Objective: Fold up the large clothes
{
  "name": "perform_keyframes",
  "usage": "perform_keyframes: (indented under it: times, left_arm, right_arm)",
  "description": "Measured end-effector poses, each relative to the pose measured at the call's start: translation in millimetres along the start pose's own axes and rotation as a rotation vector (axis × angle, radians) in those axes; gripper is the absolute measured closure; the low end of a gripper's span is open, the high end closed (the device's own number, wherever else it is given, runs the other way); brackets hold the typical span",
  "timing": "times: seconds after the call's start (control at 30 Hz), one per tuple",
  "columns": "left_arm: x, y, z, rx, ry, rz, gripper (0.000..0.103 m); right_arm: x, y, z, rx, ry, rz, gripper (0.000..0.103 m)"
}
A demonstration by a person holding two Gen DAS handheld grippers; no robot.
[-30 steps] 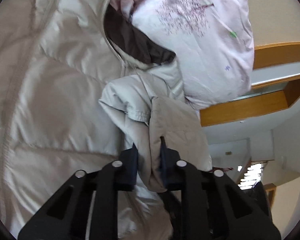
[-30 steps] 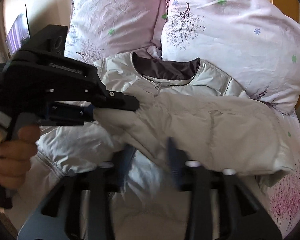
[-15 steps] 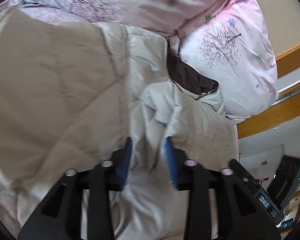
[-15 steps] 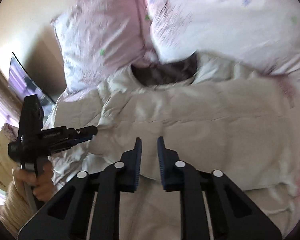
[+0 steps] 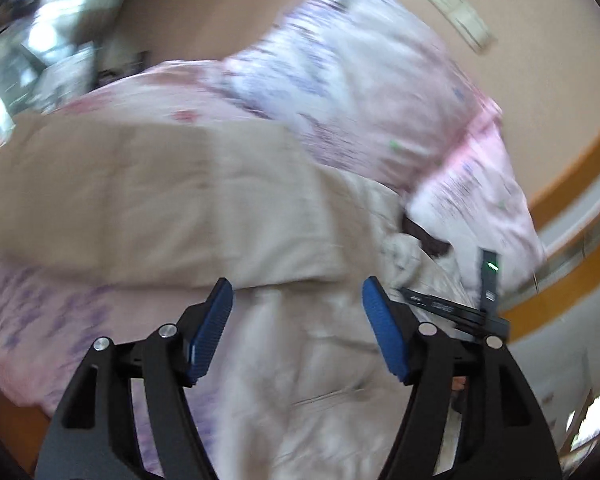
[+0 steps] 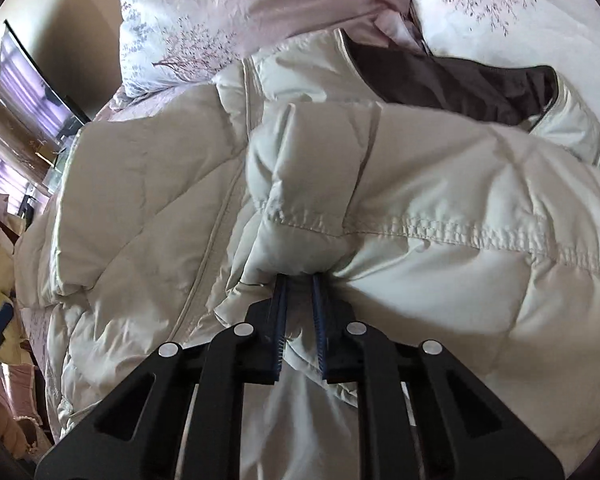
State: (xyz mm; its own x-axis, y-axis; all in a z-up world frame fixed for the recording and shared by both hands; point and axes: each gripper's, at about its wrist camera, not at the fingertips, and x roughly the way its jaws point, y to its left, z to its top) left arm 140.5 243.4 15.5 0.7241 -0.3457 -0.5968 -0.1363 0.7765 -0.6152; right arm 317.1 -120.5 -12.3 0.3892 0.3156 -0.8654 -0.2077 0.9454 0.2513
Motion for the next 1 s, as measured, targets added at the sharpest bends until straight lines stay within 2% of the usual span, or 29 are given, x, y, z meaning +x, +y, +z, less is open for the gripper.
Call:
perform_keyframes:
  times: [0.03, 0.1, 0.17, 0.27, 0.3, 0.5, 0.6, 0.7, 0.8, 0.83, 0.9, 1.0]
  left_arm:
    - [-6, 13, 0, -0.032, -0.015, 0.02, 0.037]
    - [-15, 39, 0, -0.111, -0.038, 0.054, 0.039]
    - [-22, 64, -1, -0.204, -0.055, 0.065, 0.04]
    - [-25, 91, -1, -0.311, -0.09, 0.04, 0.04]
    - [-24, 99, -1, -0.354, -0.096, 0.055, 0.04]
    - [-19, 129, -2, -0.511, -0.093, 0.082, 0.043]
    - [-15, 144, 4, -0.552, -0.11, 0.093, 0.055]
    - [-13, 156, 10, -0.603, -0.134, 0.086, 0.059]
    - [-8, 165, 16, -0.649, -0.145, 0.109, 0.088]
    - [-5, 168, 21, -0.657, -0.143, 0.102, 0.094]
    - [-7, 168, 29, -0.659, -0.157, 0.098, 0.097]
    - [-26, 149, 59, -0.589, -0.235, 0.086, 0.099]
  right_arm:
    - [-7, -2, -3, 0.018, -0.012, 0.016, 0.087]
    - [-24, -5, -9, 0.044, -0.039, 0.054, 0.068]
    - [-40, -5, -15, 0.044, -0.07, 0.071, 0.062]
    - [-59, -7, -18, 0.045, -0.095, 0.098, 0.06]
    - [-64, -8, -21, 0.055, -0.099, 0.105, 0.057]
    - [-74, -14, -28, 0.073, -0.098, 0.117, 0.057]
    - [-76, -15, -33, 0.082, -0.087, 0.134, 0.057]
    - [-81, -16, -37, 0.079, -0.09, 0.141, 0.057]
    - [-90, -20, -43, 0.078, -0.103, 0.141, 0.057]
    - [-95, -24, -45, 0.08, -0.111, 0.138, 0.057]
    - [-102, -29, -48, 0.083, -0.127, 0.127, 0.057]
    - [-117, -41, -50, 0.095, -0.168, 0.107, 0.057]
